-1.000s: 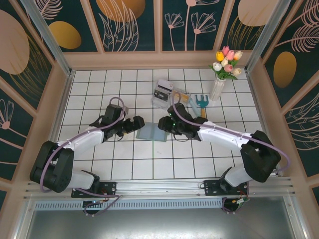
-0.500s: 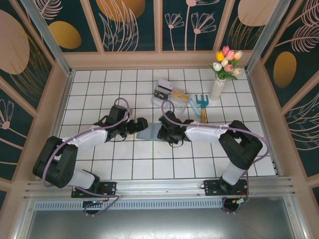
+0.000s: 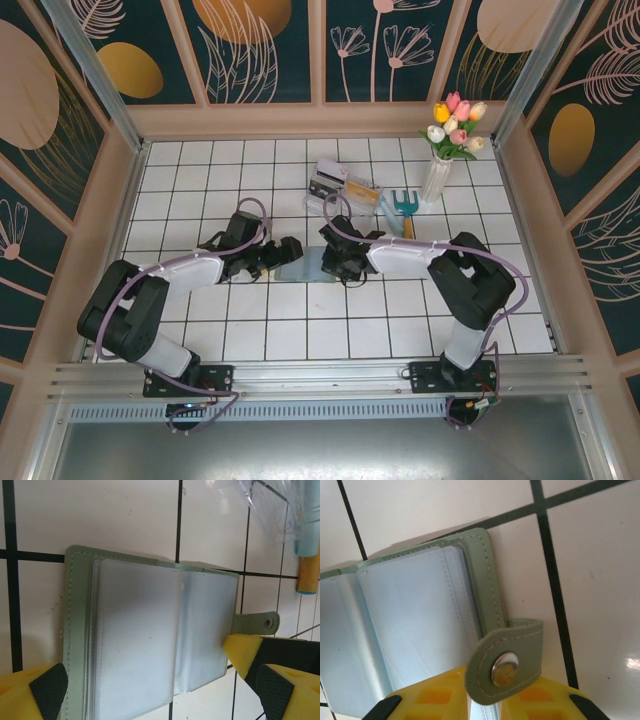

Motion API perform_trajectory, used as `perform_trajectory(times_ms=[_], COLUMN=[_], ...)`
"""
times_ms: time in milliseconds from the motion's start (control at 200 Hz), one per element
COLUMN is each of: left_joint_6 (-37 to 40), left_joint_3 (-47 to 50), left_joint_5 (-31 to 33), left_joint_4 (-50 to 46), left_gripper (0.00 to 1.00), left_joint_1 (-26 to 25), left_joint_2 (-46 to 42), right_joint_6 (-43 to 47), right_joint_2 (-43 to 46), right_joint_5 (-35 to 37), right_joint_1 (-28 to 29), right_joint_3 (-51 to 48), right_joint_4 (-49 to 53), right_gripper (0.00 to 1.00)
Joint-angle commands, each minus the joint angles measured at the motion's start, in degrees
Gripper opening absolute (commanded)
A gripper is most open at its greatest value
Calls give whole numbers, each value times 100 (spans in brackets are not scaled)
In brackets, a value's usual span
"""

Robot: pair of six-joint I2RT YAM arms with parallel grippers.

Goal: Take the credit cards out of the card holder

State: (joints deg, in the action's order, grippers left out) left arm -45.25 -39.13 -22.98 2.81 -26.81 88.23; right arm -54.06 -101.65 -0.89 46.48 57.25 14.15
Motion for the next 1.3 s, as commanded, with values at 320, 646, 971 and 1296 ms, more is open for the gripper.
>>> perform_trajectory(times_ms=[320, 646, 971, 1296], left_joint_6=[-27, 8, 59, 93], left_joint_3=[-16, 19, 12, -32], left_joint_5=[-242, -104, 116, 688], left_joint_4=[163, 140, -61, -568], left_gripper=[98, 98, 98, 91], left_joint_1=[-105, -99, -102, -108], left_joint_2=[204, 191, 9, -326], right_joint_6=[594, 629, 660, 777], right_joint_2=[-116, -174, -87, 348], right_joint_5=[-596, -713, -31, -108], right_joint_1=[-55, -60, -73, -35], right_joint_3=[249, 284, 434, 191], right_joint_4=[-531, -602, -45, -468], right_gripper=[16, 18, 21, 18])
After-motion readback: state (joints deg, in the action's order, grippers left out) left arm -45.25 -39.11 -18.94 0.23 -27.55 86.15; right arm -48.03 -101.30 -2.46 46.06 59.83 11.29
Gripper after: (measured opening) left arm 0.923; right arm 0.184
